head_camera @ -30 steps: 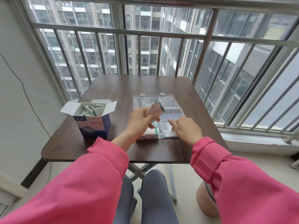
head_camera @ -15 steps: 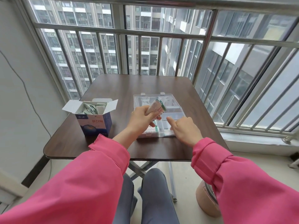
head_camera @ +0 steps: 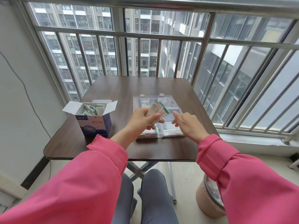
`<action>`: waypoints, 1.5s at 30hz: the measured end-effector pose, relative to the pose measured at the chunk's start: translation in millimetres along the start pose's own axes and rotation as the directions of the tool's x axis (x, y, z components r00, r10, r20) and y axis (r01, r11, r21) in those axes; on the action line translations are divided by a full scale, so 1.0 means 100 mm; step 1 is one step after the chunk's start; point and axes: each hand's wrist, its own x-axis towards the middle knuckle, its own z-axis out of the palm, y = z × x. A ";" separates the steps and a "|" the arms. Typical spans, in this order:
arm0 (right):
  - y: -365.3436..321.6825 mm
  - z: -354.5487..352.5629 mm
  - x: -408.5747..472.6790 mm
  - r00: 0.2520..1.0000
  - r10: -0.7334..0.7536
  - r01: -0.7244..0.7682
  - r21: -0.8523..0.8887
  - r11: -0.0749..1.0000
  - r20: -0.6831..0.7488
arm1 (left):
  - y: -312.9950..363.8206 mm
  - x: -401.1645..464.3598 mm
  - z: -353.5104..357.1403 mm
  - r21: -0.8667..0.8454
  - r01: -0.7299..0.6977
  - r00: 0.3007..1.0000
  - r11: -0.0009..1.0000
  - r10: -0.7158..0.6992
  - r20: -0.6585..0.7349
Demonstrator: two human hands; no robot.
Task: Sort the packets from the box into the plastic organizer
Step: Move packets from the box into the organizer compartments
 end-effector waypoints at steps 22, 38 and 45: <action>0.16 -0.10 0.15 0.963 0.205 -0.102 0.462 0.881 -0.177 | -0.03 0.00 -0.05 -0.028 0.014 0.995 1.000 -0.016 -0.103; 0.20 0.02 0.08 0.960 0.256 -0.262 -0.048 0.964 -0.116 | -0.04 0.01 0.00 -0.030 0.001 0.994 1.000 -0.004 -0.112; 0.13 0.05 0.06 0.981 0.157 -0.181 -0.253 0.950 -0.115 | -0.05 0.02 0.02 -0.014 0.000 0.995 1.000 -0.001 -0.099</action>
